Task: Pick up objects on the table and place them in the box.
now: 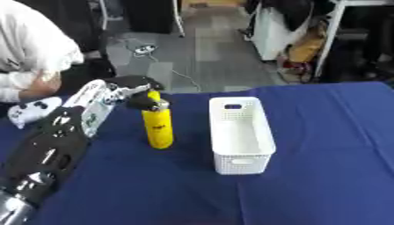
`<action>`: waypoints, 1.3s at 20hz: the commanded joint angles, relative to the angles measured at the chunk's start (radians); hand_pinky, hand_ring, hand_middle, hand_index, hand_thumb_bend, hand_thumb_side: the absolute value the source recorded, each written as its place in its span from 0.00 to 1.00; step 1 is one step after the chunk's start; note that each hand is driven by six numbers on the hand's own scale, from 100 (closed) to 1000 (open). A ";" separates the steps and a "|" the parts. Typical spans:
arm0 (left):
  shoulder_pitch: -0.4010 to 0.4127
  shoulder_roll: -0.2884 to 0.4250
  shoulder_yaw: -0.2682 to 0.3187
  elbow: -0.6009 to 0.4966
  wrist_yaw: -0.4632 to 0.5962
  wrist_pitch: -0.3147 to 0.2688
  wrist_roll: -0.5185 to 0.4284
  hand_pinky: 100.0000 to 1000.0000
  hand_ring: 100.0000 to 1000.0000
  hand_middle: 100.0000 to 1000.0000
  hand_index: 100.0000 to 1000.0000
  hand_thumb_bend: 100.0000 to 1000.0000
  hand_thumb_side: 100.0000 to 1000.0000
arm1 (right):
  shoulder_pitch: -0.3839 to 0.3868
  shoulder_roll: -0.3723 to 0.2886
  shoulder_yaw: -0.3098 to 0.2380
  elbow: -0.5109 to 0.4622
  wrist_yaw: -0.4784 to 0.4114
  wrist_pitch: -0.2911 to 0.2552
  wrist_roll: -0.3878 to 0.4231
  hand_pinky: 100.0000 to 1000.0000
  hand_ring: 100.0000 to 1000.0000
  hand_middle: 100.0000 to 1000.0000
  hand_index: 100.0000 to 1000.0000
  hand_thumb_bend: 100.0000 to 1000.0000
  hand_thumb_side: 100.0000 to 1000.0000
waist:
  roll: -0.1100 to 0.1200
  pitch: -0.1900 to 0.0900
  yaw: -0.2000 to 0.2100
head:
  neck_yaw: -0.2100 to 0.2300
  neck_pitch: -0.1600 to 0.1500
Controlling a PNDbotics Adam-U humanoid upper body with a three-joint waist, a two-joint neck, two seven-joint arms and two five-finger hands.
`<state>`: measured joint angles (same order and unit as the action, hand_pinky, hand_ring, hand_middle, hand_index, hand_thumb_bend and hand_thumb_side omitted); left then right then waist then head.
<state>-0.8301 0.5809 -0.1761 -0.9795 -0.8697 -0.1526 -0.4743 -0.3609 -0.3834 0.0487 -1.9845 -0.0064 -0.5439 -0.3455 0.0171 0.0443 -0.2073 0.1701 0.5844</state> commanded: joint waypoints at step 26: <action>-0.024 -0.013 0.052 0.060 0.051 0.027 0.054 0.58 0.71 0.86 0.96 0.24 1.00 | -0.014 -0.008 -0.005 -0.015 -0.008 -0.003 0.008 0.00 0.13 0.13 0.29 0.06 0.78 | -0.005 -0.009 -0.004 | 0.022 -0.014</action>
<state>-0.8315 0.5547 -0.1397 -0.9168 -0.8345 -0.1327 -0.4243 -0.3627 -0.3830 0.0487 -1.9845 -0.0139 -0.5457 -0.3421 0.0140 0.0446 -0.2116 0.1836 0.5837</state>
